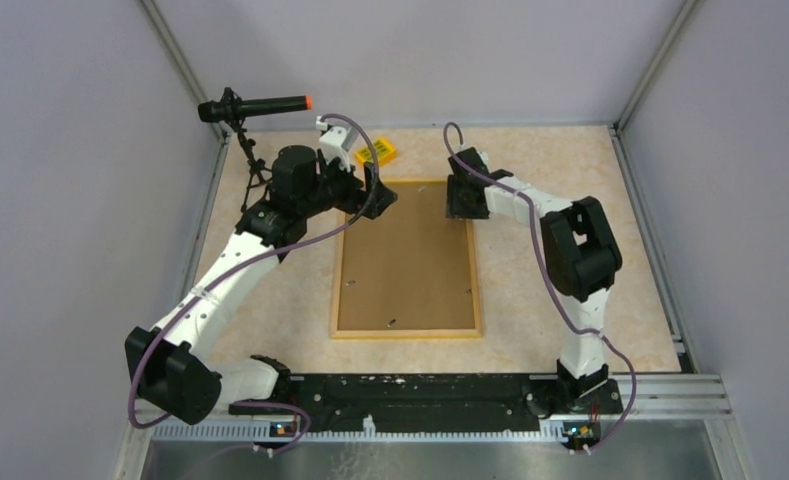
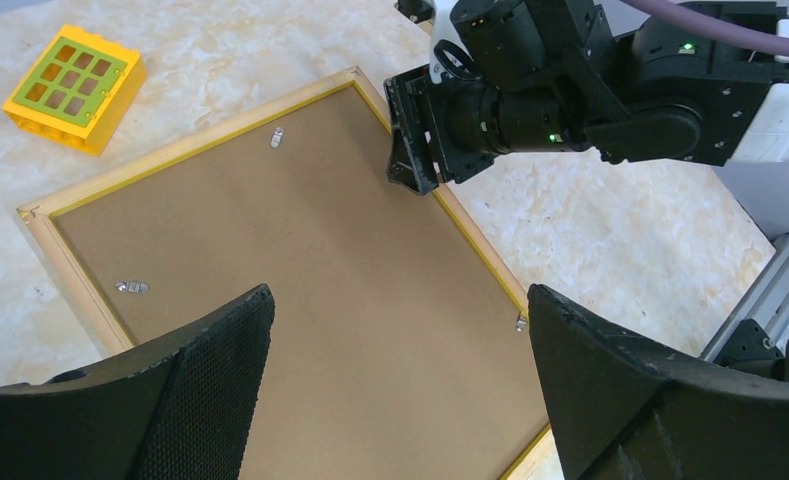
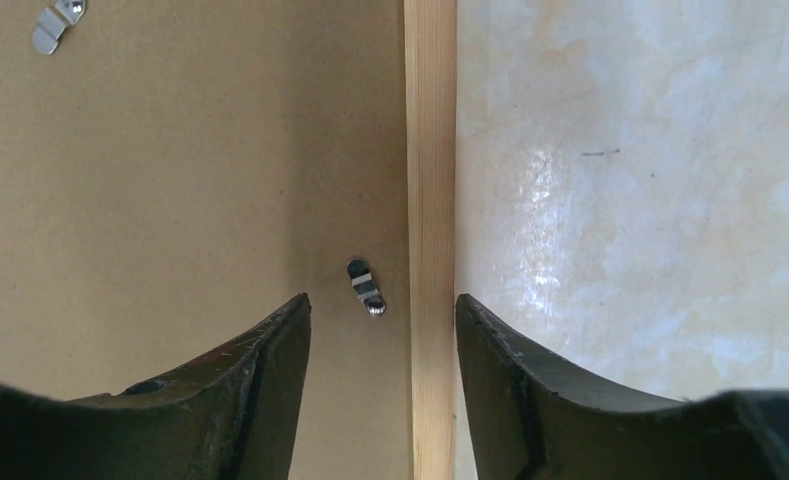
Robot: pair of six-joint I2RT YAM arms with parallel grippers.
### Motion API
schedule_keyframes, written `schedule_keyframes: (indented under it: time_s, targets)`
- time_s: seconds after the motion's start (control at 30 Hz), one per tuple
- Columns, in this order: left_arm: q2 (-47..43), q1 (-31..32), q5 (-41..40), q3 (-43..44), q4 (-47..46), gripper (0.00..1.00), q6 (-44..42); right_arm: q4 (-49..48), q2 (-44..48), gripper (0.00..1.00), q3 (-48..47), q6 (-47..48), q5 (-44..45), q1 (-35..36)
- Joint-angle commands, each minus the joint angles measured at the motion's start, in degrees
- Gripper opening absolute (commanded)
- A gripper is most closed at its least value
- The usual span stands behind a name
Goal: Put the photo into the frame
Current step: Install the photo frame at the center of the board.
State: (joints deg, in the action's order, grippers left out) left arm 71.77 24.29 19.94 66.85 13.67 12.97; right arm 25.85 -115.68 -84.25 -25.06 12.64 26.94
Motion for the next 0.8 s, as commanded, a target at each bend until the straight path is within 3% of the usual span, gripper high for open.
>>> schedule_keyframes:
  time_s: [0.0,0.17,0.43,0.53,0.77]
  targets:
    - [-0.2,-0.5,0.9,0.1,-2.6,0.99,0.7,-0.8,-1.5,0.54,-2.8,0.2,0.3,-0.9]
    - [-0.3,-0.6,1.2,-0.2,-3.1,0.99,0.9,0.1,-3.4,0.53,-4.8,0.2,0.2,-1.1]
    - [0.2,-1.1,1.8,0.0,-2.8,0.99,1.2,0.9,-4.3,0.43,-5.4,0.2,-1.0,-1.5]
    - [0.1,-1.3,2.6,-0.2,-2.9,0.99,1.6,1.4,-4.1,0.33,-4.8,0.2,-1.0,-1.5]
    - [0.7,-1.6,3.2,-0.4,-3.3,0.99,2.1,0.8,-3.5,0.22,-3.1,-0.9,-2.0,-2.0]
